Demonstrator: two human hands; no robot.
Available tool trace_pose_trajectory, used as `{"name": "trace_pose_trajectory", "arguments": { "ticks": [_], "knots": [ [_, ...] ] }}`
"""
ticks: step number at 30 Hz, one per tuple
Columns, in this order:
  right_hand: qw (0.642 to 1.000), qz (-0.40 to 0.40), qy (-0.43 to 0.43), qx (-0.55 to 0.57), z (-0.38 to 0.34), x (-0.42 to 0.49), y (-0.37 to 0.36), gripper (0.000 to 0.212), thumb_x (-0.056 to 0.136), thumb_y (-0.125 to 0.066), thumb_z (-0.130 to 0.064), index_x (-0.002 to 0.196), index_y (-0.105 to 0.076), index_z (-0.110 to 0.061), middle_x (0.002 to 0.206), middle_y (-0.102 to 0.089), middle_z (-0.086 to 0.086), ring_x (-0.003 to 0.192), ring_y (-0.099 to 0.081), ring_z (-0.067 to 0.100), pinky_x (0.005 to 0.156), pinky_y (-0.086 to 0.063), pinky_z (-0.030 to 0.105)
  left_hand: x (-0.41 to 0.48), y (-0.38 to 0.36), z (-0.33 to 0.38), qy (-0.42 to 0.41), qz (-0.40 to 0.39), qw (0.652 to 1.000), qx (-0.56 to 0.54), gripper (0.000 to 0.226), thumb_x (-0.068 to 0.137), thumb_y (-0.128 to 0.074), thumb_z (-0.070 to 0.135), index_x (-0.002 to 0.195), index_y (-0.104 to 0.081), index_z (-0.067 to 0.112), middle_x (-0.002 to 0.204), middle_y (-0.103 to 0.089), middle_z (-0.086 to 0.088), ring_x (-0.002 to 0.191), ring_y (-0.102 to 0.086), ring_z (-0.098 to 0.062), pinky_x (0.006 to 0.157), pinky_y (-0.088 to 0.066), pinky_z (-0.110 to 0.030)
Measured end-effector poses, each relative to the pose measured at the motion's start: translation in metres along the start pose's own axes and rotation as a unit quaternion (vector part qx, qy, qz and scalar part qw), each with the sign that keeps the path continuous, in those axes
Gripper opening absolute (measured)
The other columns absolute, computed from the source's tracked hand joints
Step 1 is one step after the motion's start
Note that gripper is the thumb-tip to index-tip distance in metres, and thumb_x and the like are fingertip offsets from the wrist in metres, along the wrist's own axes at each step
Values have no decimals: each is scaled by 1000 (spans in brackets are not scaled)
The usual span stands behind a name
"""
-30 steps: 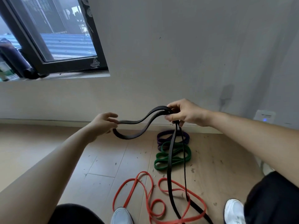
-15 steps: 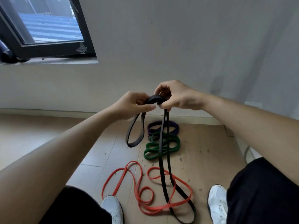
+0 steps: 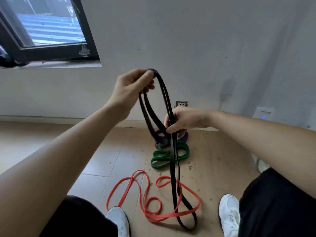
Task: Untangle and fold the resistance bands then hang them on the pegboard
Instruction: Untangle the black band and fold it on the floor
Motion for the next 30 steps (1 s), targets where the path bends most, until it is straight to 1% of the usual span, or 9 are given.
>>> {"name": "trace_pose_trajectory", "arguments": {
  "ticks": [5,8,11,13,17,21,24,28,30],
  "knots": [
    [997,34,2,62,3,-2,17,21,93,-71,-8,111,-65,2,95,-75,11,88,-76,19,71,-62,36,2,29,-7,21,83,996,-19,17,102,-59,29,99,-71,18,83,-69,4,81,-68,-16,81,-53,-31],
    [991,81,20,101,-4,-11,28,19,94,-70,-15,105,-66,0,96,-76,17,88,-76,24,68,-62,36,-1,44,-20,57,99,993,13,17,102,-59,28,100,-71,17,78,-67,4,75,-66,-14,82,-53,-33],
    [975,154,53,152,-19,-18,41,14,94,-70,-23,97,-66,-10,86,-73,10,76,-75,17,61,-57,31,-6,58,-29,90,82,992,45,18,102,-59,29,103,-72,16,79,-65,3,75,-64,-13,85,-53,-36],
    [958,195,76,196,-29,-23,49,26,89,-72,-29,101,-66,-7,78,-67,5,70,-70,15,64,-53,35,-9,61,-32,107,61,991,53,19,102,-59,28,107,-72,15,80,-64,1,74,-63,-12,82,-54,-35],
    [943,233,104,212,-39,-31,57,39,80,-72,-42,100,-66,-9,67,-54,-1,61,-52,12,54,-39,25,-14,56,-32,138,-20,988,67,21,97,-64,28,108,-71,11,80,-60,0,73,-60,-12,75,-53,-24],
    [954,228,106,164,-35,-32,57,42,81,-74,-42,93,-69,-2,61,-53,-1,57,-49,13,51,-33,26,-18,45,-29,154,-105,977,100,41,83,-70,39,108,-73,7,84,-62,0,75,-59,-9,76,-52,-22],
    [967,200,103,124,-32,-30,54,54,80,-76,-41,97,-67,9,60,-54,4,52,-44,15,49,-29,30,-18,35,-29,154,-155,969,117,36,82,-73,35,106,-74,9,87,-70,4,78,-64,-8,78,-54,-26],
    [978,159,96,95,-31,-26,46,48,81,-79,-38,99,-72,5,70,-56,14,61,-47,23,48,-32,28,-16,16,-22,139,-165,973,82,33,83,-73,33,106,-74,9,86,-69,3,79,-65,-11,77,-56,-25],
    [983,142,94,74,-32,-25,41,36,84,-80,-32,99,-75,1,69,-58,10,62,-51,21,49,-36,26,-15,4,-18,133,-172,974,67,34,82,-73,36,104,-74,9,85,-67,0,79,-63,-13,77,-55,-26]
  ]
}}
Point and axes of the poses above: each hand's wrist, its own x-axis towards the middle knuckle, its own y-axis out of the back of the hand, z = x × y, the point moved 2 cm from there along x, towards the middle knuckle
